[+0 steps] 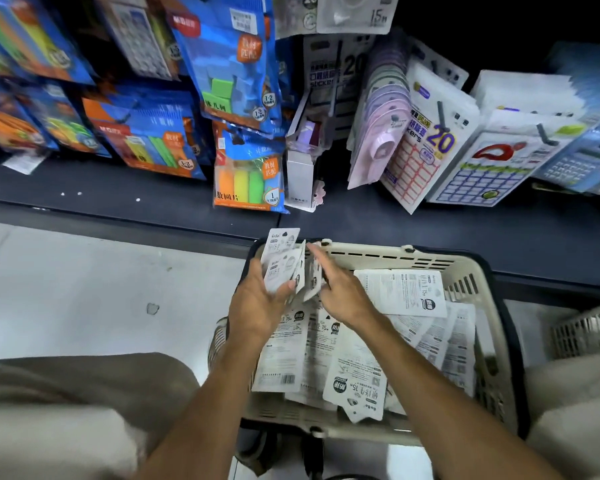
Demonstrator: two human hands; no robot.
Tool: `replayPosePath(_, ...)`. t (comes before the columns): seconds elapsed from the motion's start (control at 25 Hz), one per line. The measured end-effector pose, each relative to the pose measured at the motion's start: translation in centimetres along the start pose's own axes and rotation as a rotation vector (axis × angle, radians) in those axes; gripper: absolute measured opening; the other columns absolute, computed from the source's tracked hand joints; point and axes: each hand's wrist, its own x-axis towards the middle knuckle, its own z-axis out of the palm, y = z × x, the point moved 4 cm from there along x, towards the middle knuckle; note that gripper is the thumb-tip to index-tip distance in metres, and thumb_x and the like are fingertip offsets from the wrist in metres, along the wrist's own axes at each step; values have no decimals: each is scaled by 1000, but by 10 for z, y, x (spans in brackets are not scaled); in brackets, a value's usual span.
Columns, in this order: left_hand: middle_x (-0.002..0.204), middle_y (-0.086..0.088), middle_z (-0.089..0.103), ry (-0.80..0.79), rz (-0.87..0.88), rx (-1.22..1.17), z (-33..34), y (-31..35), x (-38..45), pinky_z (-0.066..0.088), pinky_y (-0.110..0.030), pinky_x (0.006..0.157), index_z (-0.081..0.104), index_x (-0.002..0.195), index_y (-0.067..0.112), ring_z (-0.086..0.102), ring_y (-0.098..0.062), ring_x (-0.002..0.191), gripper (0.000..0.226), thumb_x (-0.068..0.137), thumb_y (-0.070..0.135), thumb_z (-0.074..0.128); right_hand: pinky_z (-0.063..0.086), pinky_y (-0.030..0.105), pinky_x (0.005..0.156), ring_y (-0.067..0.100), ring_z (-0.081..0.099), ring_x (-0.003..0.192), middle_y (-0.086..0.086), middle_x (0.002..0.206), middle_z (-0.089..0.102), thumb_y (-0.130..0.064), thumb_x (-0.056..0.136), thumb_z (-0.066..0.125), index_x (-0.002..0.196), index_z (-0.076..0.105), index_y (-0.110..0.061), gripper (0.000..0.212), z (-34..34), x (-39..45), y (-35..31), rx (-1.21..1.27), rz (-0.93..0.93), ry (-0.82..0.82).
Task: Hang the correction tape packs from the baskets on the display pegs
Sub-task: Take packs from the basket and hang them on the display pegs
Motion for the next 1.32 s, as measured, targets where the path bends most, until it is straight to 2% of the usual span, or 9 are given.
replayPosePath(0.2,111,5,71,19,5,23,1,0,-1,49,-29,75,47,130,19,69,-24,95,36,99,31,61,35,37,101,24,42,117,0,126,44,-11,85,64,126,62,-30,46,-13,22,-15,-727,-253,47)
replayPosePath(0.36,117,-5,73,53,-29,13,-1,3,1,52,-33,78,47,130,18,70,-27,98,29,103,28,54,37,39,96,26,44,115,2,146,39,-3,78,69,140,51,-29,69,-19,23,-16,-724,-350,210)
replayPosePath(0.64,119,1,71,67,-44,-133,-9,4,-1,54,-36,88,53,129,20,69,-21,103,27,102,23,56,30,35,92,16,43,112,-17,118,62,-27,90,71,103,77,-32,15,-44,19,-30,-543,-456,44)
replayPosePath(0.76,111,5,76,51,-153,-472,-20,5,8,60,-36,82,62,118,23,74,-15,95,21,100,14,61,39,30,80,7,49,89,-18,94,70,-31,80,83,90,79,-36,12,-107,26,-50,-227,-344,65)
replayPosePath(0.92,92,8,80,-198,-191,-719,-16,11,7,57,-21,57,70,109,23,77,-10,79,18,97,11,64,52,13,59,2,71,70,-4,85,80,-24,69,88,88,83,-29,20,-158,15,-46,278,-109,-293)
replayPosePath(1.04,98,-5,80,-475,-363,-639,14,-2,-18,62,-42,74,69,122,12,77,-26,90,29,93,12,66,58,22,61,12,74,72,1,86,80,-20,68,88,88,83,-24,22,-126,9,-11,281,111,-366)
replayPosePath(1.12,125,-12,72,-621,-515,-540,34,-19,-38,50,-56,103,59,137,13,67,-32,118,48,90,22,67,60,33,84,22,75,92,0,96,80,-17,75,88,95,81,-21,21,-82,4,18,61,226,-423)
replayPosePath(1.2,159,-15,40,-672,-637,-516,47,-33,-50,27,-59,119,37,154,24,39,-36,145,79,86,53,65,57,34,87,26,71,102,3,113,76,-11,78,85,104,76,-13,27,-43,-8,48,94,359,-343)
replayPosePath(1.32,169,-9,13,-683,-552,-421,59,-34,-50,15,-58,122,17,161,28,16,-34,154,117,68,80,65,54,27,74,18,65,93,2,117,67,-12,77,86,118,62,-12,48,-19,-34,84,380,548,90)
